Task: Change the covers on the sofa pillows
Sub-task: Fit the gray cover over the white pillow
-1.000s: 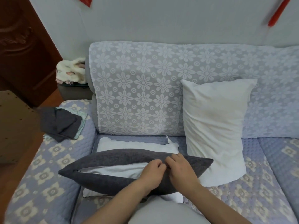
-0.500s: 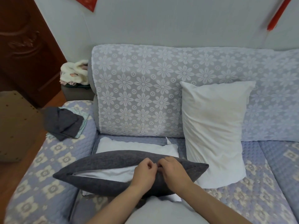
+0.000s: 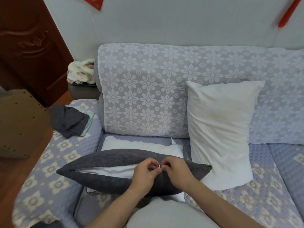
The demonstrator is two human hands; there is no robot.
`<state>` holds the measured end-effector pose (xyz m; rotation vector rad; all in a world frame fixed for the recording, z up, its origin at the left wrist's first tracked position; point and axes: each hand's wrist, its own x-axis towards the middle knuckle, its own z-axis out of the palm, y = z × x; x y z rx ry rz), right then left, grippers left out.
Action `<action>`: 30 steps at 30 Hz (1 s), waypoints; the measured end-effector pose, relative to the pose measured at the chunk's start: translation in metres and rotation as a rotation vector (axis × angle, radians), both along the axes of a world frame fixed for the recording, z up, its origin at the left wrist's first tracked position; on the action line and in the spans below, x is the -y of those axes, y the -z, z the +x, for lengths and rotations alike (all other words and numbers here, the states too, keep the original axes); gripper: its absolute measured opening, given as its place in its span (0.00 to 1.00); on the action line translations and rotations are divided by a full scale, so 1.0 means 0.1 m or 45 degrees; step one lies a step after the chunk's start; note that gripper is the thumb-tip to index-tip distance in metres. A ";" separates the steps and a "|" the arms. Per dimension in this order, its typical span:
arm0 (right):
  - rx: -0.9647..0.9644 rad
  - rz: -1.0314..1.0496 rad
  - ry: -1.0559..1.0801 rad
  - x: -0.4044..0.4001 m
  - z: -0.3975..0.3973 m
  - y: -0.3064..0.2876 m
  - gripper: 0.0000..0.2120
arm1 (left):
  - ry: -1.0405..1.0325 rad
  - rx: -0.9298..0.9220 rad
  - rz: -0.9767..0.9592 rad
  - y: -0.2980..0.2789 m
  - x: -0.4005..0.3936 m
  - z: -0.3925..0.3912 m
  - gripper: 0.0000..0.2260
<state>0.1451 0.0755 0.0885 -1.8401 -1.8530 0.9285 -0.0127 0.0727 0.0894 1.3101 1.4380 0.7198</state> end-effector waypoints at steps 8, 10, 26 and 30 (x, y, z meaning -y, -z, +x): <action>0.110 0.043 -0.118 0.02 0.03 0.11 0.07 | 0.136 -0.385 0.077 -0.10 0.06 0.06 0.04; 0.234 0.095 -0.223 0.04 0.04 0.13 0.09 | 0.279 -0.632 0.159 -0.13 0.09 0.10 0.03; 0.314 0.601 -0.170 0.15 -0.05 0.14 0.11 | -0.199 -0.380 0.025 -0.19 0.03 0.18 0.07; 0.361 0.611 -0.150 0.12 -0.08 0.09 0.17 | -0.309 -0.343 -0.090 -0.19 -0.01 0.19 0.05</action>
